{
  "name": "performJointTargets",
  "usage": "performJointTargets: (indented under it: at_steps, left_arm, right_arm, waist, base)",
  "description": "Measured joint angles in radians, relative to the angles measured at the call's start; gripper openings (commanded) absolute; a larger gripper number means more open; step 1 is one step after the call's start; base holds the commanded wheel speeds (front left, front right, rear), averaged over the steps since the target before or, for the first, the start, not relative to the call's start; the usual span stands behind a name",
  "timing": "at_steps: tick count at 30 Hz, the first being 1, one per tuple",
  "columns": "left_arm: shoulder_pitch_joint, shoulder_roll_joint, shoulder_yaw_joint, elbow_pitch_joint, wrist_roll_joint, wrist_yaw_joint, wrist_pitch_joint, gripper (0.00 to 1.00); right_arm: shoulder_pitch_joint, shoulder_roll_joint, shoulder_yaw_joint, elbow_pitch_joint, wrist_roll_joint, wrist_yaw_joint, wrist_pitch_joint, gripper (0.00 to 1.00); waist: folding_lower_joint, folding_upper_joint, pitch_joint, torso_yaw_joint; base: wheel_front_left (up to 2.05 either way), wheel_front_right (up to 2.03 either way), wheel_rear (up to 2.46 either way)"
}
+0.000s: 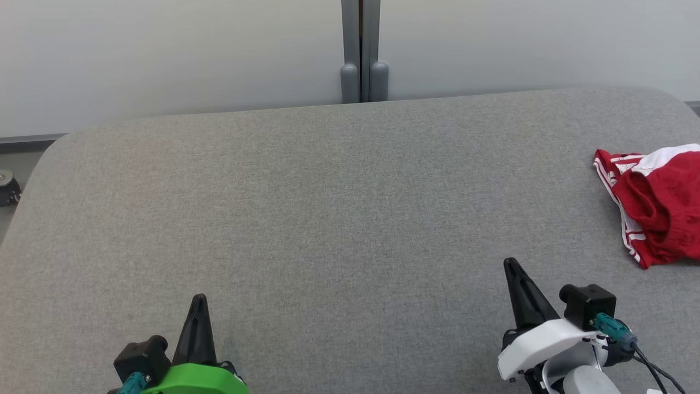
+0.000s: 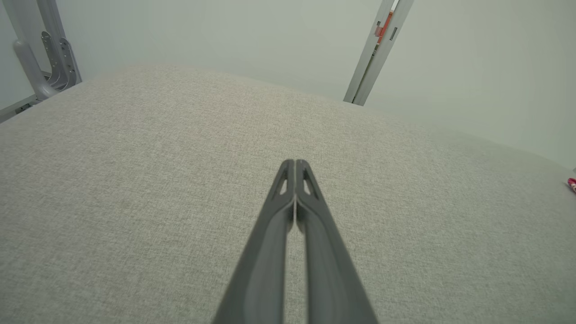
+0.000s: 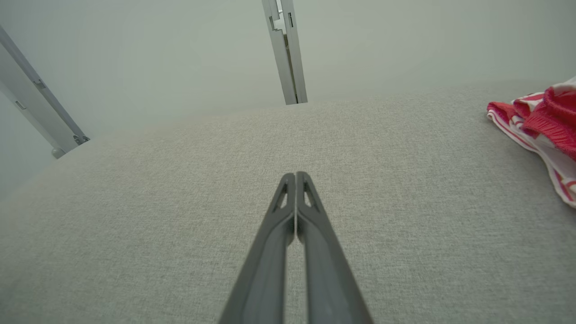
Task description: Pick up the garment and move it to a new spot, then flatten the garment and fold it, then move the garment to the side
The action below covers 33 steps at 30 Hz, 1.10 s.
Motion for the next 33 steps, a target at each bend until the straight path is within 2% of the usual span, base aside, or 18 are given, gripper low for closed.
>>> performJointTargets:
  at_steps: [15,33]
  left_arm:
    - [-0.005,0.0,0.045,-0.001,-0.243,-0.032,0.069,0.0]
    - [-0.031,0.0,0.094,-0.009,-0.482,-0.063,0.14,0.0]
  right_arm:
    - [0.001,-0.002,-0.036,-0.015,0.279,0.0,0.064,0.0]
    - [-0.001,-0.004,-0.076,-0.035,0.55,0.0,0.13,0.0]
  waist:
    - [0.0,0.0,-0.001,-0.004]
    - [0.0,0.0,-0.003,-0.008]
  base:
    - [0.0,0.0,0.0]
    - [0.0,0.0,0.0]
